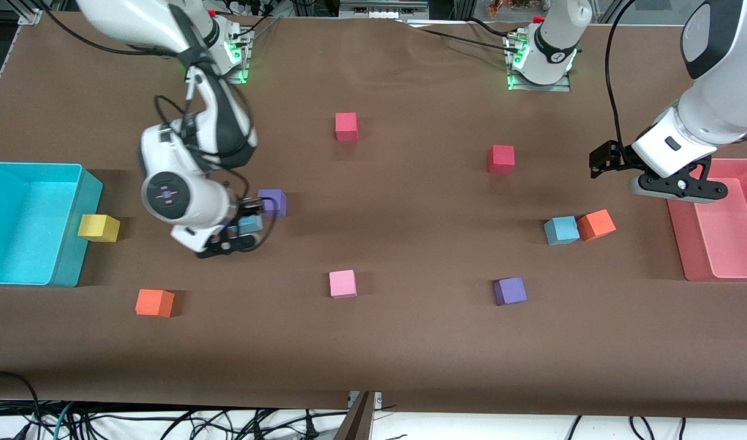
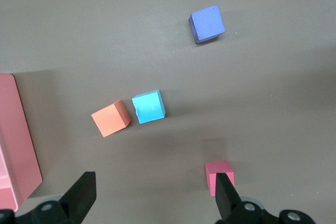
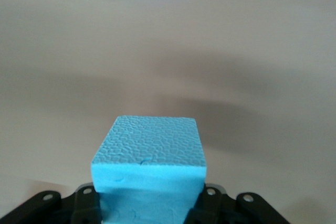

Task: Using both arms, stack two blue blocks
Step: 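Carry the light-blue cube with the right gripper to the table middle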

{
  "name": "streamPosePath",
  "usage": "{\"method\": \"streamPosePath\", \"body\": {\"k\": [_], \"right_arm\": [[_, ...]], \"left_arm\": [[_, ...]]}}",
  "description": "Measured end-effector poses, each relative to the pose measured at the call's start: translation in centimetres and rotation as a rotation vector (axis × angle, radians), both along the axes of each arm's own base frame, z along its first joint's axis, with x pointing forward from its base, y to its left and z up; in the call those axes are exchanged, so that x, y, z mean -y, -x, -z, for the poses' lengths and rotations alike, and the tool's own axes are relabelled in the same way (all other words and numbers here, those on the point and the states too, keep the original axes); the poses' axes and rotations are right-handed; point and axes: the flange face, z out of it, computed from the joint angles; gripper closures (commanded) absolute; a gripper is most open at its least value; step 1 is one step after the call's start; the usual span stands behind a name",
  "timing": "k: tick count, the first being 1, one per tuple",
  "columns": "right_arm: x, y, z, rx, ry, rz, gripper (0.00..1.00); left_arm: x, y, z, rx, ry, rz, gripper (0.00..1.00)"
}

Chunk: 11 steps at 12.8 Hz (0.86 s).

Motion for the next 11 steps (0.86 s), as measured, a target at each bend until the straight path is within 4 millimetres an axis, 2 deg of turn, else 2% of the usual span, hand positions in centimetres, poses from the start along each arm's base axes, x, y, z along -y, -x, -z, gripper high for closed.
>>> {"method": "streamPosePath", "body": {"k": [2, 4, 7, 9, 11], "right_arm": [[-7.2, 1.6, 1.6, -0.002, 0.014, 0.061, 1.0], [-12.5, 3.1, 3.7, -0.012, 0.016, 0.101, 1.0], [-17.8, 5.0, 6.6, -0.011, 0.01, 0.122, 1.0], [-20.5, 6.6, 8.4, -0.003, -0.01, 0.106, 1.0], [-22.5, 7.8, 9.7, 0.009, -0.037, 0.092, 1.0]], "left_arm": [[0.0, 0.0, 0.0, 0.0, 0.0, 0.0, 0.0], [-0.1, 0.0, 0.0, 0.0, 0.0, -0.001, 0.0], [-0.2, 0.0, 0.0, 0.0, 0.0, -0.003, 0.0], [-0.2, 0.0, 0.0, 0.0, 0.0, -0.004, 0.0], [-0.2, 0.0, 0.0, -0.001, 0.0, -0.004, 0.0]]}}
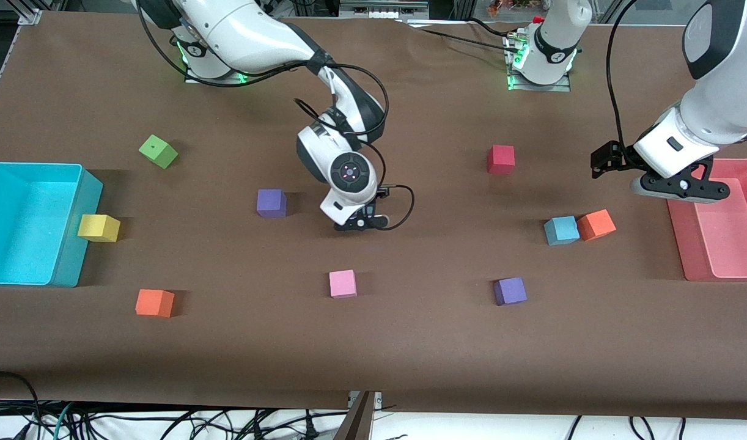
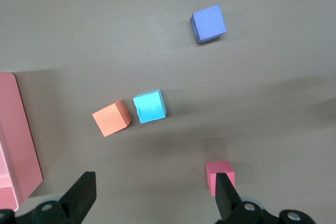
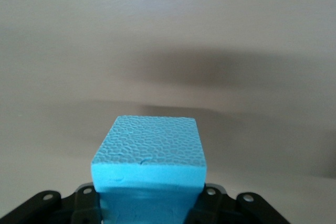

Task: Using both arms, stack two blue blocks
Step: 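Carry the light-blue cube with the right gripper to the table middle, then lower the light-blue cube onto the table and open the right gripper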

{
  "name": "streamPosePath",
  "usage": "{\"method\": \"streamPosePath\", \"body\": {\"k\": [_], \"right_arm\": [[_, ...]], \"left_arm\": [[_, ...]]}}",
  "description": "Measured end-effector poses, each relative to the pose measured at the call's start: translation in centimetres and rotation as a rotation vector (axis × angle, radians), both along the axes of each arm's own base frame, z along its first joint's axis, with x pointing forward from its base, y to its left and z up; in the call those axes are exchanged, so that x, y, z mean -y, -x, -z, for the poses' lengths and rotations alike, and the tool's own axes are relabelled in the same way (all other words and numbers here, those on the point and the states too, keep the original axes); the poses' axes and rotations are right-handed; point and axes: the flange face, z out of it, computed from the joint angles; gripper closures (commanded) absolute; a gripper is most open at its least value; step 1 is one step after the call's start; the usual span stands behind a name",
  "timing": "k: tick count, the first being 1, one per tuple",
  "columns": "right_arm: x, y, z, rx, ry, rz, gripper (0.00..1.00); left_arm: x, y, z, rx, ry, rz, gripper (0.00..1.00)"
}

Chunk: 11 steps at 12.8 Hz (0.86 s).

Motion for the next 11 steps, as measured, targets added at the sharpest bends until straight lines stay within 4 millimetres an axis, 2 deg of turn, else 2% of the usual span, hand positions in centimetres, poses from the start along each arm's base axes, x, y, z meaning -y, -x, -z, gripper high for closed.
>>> {"method": "streamPosePath", "body": {"k": [4, 8, 10, 11], "right_arm": [[-2.6, 1.8, 1.4, 0.015, -0.043, -0.011, 1.0], [-3.1, 2.4, 3.0, 0.011, -0.041, -0.01, 1.0], [-3.0, 2.4, 3.9, 0.009, -0.038, -0.007, 0.45], [-3.0, 2.4, 3.8, 0.01, -0.039, -0.005, 0.01]], "left_arm": [[-0.1, 0.0, 0.0, -0.001, 0.0, -0.001, 0.0], [-0.1, 0.0, 0.0, -0.001, 0.0, -0.002, 0.0], [-0.1, 0.0, 0.0, -0.001, 0.0, -0.002, 0.0], [-0.1, 0.0, 0.0, -0.001, 0.0, -0.002, 0.0]]}}
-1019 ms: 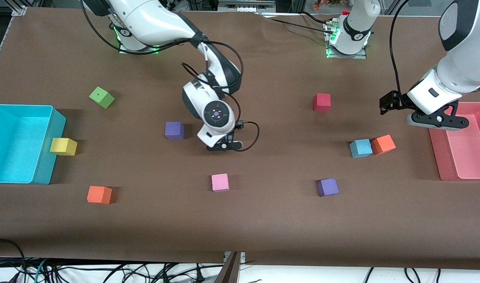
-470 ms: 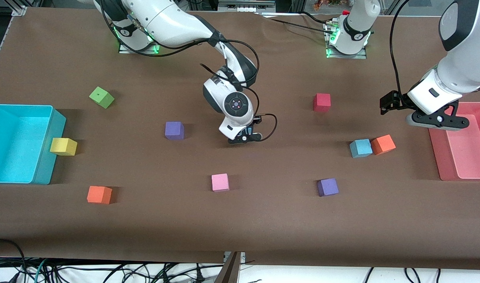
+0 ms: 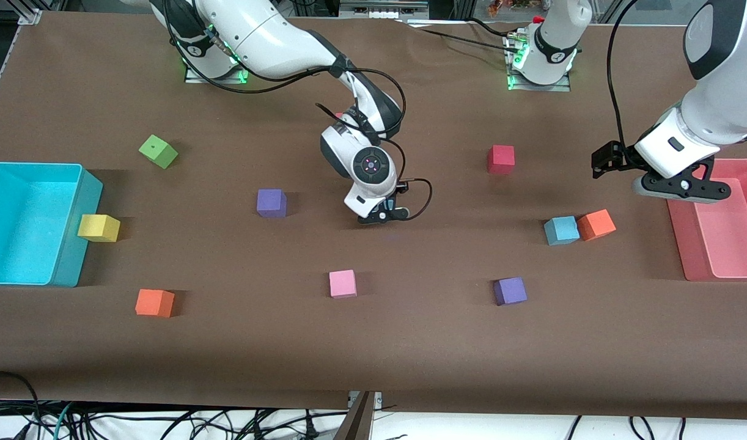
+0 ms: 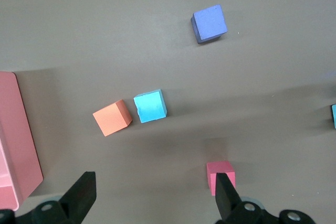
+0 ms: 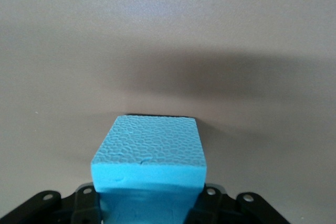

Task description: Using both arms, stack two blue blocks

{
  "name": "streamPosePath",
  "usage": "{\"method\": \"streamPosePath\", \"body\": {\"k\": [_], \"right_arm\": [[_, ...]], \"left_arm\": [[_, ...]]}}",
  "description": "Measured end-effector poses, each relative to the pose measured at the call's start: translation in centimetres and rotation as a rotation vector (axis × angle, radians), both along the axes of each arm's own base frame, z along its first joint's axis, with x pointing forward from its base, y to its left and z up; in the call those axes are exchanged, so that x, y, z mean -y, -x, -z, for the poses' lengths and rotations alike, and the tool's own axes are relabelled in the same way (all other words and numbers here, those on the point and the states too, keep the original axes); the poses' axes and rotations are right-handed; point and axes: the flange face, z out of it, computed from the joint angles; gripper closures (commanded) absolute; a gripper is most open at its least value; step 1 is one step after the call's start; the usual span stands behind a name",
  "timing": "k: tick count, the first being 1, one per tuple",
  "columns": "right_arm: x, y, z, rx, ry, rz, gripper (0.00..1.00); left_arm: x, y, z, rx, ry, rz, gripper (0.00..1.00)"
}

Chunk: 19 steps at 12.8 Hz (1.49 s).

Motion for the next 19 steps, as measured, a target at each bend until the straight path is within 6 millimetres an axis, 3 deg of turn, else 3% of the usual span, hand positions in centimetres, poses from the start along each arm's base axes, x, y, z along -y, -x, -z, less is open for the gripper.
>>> {"method": "streamPosePath", "body": {"k": [7, 10, 12, 16, 19], "right_arm": [[-0.8, -0.9, -1.6, 0.047, -0.042, 0.008, 0.0], [-0.6, -2.0, -3.4, 0.056, -0.047, 0.014, 0.0], [0.8, -3.9, -6.5, 0.042, -0.043, -0.005, 0.0], [6.0, -7.4, -13.6, 0.028, -0.106, -0.18, 0.0], [8.6, -9.3, -14.4, 0.054, -0.166, -0.341, 0.0]], "left_arm": [[0.0, 0.0, 0.0, 0.0, 0.0, -0.001, 0.0], [-0.3, -0.1, 0.2, -0.004, -0.001, -0.005, 0.0], [-0.7, -0.5, 0.9, -0.005, -0.001, -0.012, 0.0], [-1.0, -1.4, 3.8, -0.022, -0.003, -0.019, 0.0], [-0.8, -2.1, 7.8, -0.026, -0.004, -0.016, 0.0]]}}
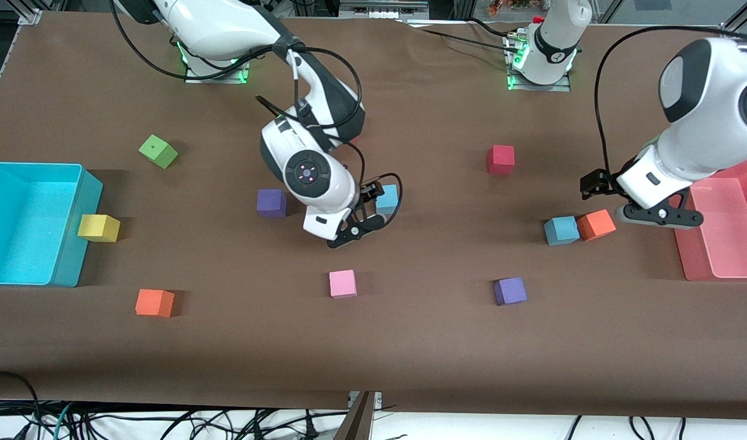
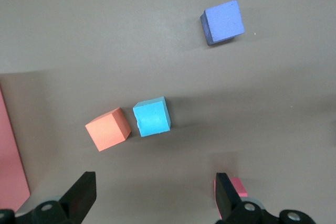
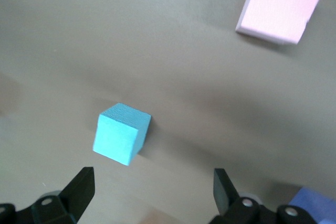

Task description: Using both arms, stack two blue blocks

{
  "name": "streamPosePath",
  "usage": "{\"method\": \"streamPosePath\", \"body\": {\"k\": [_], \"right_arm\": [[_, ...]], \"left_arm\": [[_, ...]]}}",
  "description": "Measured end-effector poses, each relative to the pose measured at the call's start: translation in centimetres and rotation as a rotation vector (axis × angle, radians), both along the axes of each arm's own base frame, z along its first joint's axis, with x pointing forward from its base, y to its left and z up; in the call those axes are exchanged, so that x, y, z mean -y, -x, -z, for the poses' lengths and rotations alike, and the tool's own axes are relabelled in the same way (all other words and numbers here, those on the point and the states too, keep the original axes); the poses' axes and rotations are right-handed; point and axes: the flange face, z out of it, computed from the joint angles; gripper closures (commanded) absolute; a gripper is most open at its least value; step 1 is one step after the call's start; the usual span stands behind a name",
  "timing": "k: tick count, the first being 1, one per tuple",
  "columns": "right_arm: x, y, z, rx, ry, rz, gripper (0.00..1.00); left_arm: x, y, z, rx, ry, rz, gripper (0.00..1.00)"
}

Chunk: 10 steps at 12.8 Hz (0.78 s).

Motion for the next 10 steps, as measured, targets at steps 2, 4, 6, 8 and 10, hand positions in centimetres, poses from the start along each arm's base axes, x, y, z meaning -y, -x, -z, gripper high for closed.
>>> {"method": "streamPosePath", "body": {"k": [2, 4, 6, 8, 10], "right_arm": [[1.7, -1.1, 1.2, 0.035, -0.076, -0.065, 0.0], [3.1, -0.9, 3.5, 0.09, -0.115, -0.108, 0.0], [3.6, 0.0, 5.3, 0.159, -0.163, -0.123, 0.0], [4.5, 1.7, 6.4, 0.202, -0.26, -0.157, 0.0], [6.1, 3.7, 7.1, 0.224, -0.338, -0.231, 0.0]], "left_arm": [[0.0, -0.3, 2.5, -0.038, -0.004, 0.001, 0.0], [0.0, -0.7, 5.3, -0.075, -0.008, -0.001, 0.0], [0.0, -1.2, 8.6, -0.081, -0.012, -0.025, 0.0], [-0.1, -1.2, 12.7, -0.059, -0.014, -0.052, 0.0], [-0.4, -0.5, 16.6, -0.02, -0.014, -0.087, 0.0]]}}
